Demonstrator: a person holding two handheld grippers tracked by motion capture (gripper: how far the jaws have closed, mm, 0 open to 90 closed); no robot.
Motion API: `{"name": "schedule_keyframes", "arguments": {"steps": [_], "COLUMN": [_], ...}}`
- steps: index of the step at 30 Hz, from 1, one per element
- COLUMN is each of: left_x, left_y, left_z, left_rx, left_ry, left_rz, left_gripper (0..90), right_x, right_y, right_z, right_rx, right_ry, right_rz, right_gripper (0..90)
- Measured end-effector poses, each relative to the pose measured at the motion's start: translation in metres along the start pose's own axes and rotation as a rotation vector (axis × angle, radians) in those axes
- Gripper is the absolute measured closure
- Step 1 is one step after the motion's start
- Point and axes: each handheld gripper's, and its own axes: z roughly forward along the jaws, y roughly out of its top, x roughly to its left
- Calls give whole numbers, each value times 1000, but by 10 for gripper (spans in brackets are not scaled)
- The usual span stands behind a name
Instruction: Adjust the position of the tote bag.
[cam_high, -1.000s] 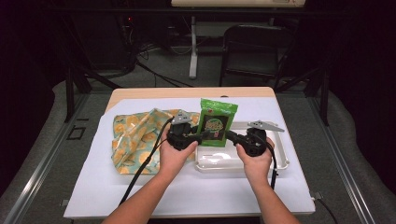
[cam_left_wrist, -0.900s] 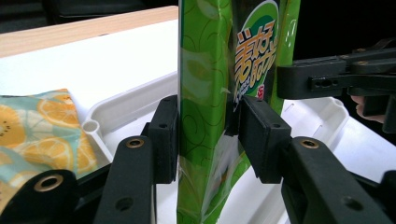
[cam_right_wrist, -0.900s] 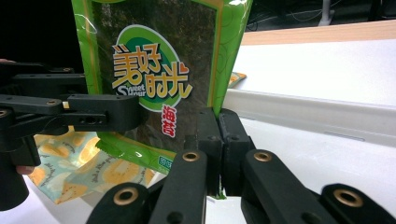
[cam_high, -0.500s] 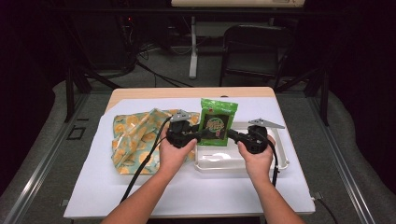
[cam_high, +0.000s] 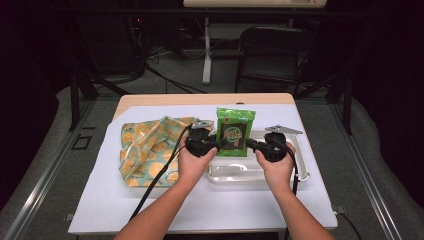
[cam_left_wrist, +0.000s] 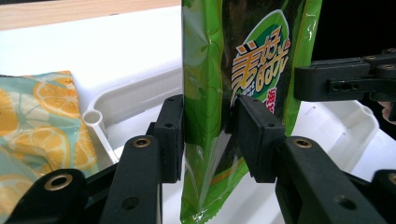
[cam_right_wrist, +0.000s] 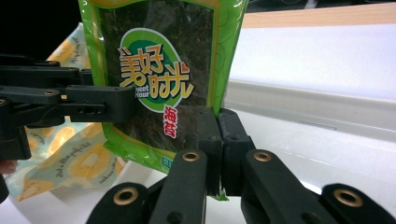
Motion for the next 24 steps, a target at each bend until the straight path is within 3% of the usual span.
{"name": "schedule_keyframes", "arguments": {"steps": [6, 14, 24], "left_x": [4, 12, 18], "left_y": [0, 1, 2], "left_z": [8, 20, 29], "left_rx": [27, 48, 66], "left_ry": [8, 19, 22], "left_rz": [-25, -97, -131], "left_gripper": [634, 620, 620], "right_x": [-4, -7, -11], "right_y": [1, 4, 7], "right_z": [6, 17, 27], "right_rx": [17, 46, 64], "right_ry": [-18, -32, -47], "right_rz": [7, 5, 22], "right_gripper": [887, 886, 884]}}
